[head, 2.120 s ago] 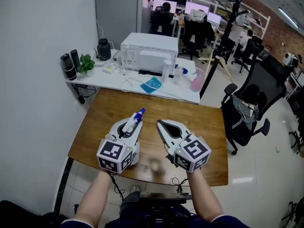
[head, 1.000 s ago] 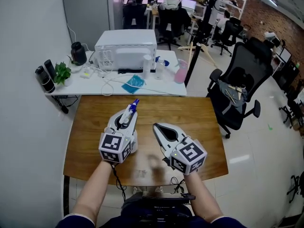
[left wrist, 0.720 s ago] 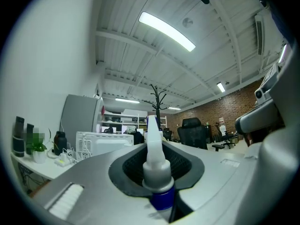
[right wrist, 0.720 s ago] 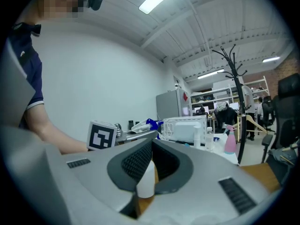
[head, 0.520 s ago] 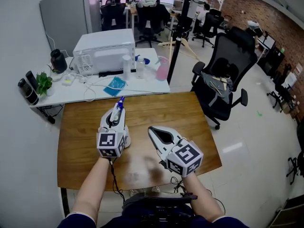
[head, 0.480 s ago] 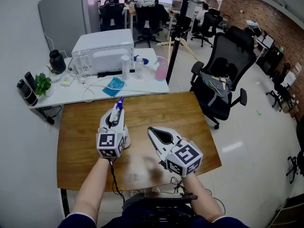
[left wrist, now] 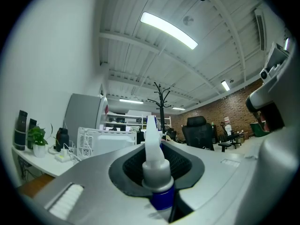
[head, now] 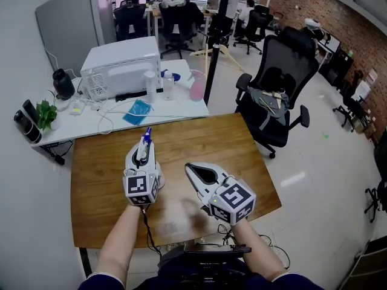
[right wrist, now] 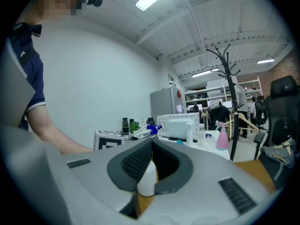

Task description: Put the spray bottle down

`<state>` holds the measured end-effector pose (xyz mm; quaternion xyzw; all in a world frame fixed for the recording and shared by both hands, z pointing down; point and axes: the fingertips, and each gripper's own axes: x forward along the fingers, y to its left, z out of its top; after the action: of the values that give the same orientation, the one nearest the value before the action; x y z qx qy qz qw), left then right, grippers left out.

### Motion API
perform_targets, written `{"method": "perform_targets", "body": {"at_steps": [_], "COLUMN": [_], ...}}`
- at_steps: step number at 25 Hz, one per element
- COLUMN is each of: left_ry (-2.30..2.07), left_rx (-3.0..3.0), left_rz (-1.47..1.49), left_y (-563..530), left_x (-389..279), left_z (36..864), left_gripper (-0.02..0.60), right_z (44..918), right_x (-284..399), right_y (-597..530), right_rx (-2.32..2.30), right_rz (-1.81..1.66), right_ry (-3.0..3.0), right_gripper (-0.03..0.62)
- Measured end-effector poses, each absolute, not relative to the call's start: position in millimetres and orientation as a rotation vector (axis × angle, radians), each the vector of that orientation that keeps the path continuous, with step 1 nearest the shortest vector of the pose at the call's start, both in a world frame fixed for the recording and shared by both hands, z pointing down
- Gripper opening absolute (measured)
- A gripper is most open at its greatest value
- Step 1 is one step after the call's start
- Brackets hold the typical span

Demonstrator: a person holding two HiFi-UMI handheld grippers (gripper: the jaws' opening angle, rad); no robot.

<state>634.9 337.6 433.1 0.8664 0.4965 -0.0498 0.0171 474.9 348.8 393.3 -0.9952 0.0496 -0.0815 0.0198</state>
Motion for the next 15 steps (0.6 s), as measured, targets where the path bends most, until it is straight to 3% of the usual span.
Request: {"method": "perform_targets", "body": {"at_steps": [12,15], "left_ry": [1.657,1.684], "left_rx": [2.697,2.707], "left_rz": [-0.108,-0.088], "left_y": [346.2,346.7], "left_x": [625.0,624.0], "left_z": [439.5,445.2], "left_gripper": [0.095,0.134], "right_z": [390.6,389.0], "right_x": [484.0,485.8], "right_y": [347.5,345.0], "right_rx": [-3.086,-3.090], "right_rz": [-0.231,-0.225], "right_ry": [0.167,0.179], "right_gripper": [0.002,0.002]}}
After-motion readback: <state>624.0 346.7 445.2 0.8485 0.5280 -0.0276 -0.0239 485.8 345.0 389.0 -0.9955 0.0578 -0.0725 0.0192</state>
